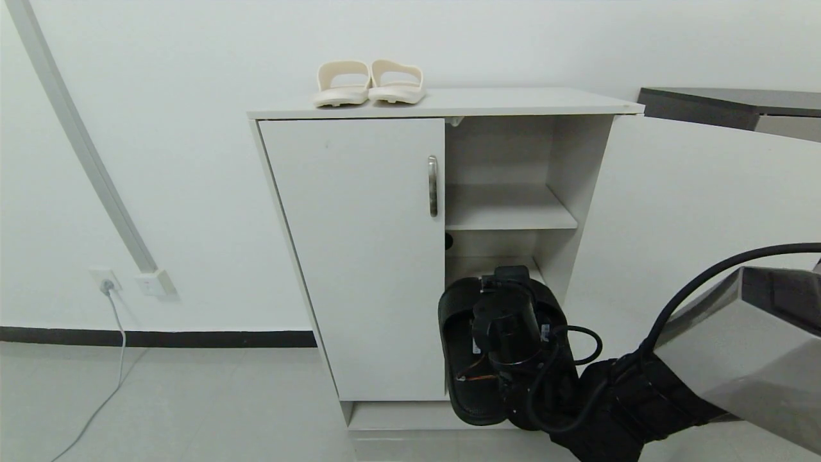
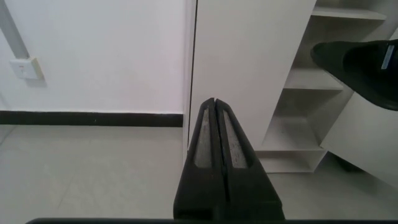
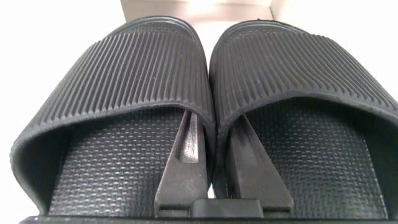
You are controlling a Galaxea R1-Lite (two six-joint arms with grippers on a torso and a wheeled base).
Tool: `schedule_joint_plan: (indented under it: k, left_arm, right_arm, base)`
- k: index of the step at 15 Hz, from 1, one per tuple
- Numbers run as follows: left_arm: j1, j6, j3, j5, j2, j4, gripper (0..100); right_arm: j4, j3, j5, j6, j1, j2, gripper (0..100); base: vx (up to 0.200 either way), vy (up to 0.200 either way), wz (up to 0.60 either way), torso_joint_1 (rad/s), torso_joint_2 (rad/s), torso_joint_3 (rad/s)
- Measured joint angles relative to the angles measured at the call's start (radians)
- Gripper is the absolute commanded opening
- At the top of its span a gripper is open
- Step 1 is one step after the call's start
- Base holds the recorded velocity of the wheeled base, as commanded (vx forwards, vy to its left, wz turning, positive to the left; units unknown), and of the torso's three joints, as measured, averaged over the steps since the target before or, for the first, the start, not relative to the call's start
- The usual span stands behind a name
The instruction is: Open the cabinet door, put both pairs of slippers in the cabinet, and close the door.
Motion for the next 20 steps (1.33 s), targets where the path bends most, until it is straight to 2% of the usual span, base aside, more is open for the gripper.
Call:
schedule_joint_plan:
  k: [5,7,11,20]
  left_arm:
    - [0.000,-0.001,0.000,0.000,0.000,-0.001,0]
    - [0.000,-0.003,0.000,0.000,0.000,0.000,0]
    - [0.000,-0.003,0.000,0.000,0.000,0.000,0]
    - [0.000,-0.003,0.000,0.001,0.000,0.000,0]
  right_arm:
    - [-0.008,0.000,0.002,0.003,-0.008,0.023,0]
    - [-0.046,0.000,0.011,0.003,-0.024,0.047,0]
    - [-0.179,0.015,0.117,-0.002,-0.039,0.109,0]
    - [-0.230,0.010,0.143,-0.050,-0.043,0.170,0]
  base:
    - [0.000,-0.200,0.00,0.000,0.00,0.004]
    - [0.000,0.000,0.00,0.000,0.00,0.000]
    - [0.000,0.000,0.00,0.000,0.00,0.000]
    - [0.000,0.000,0.00,0.000,0.00,0.000]
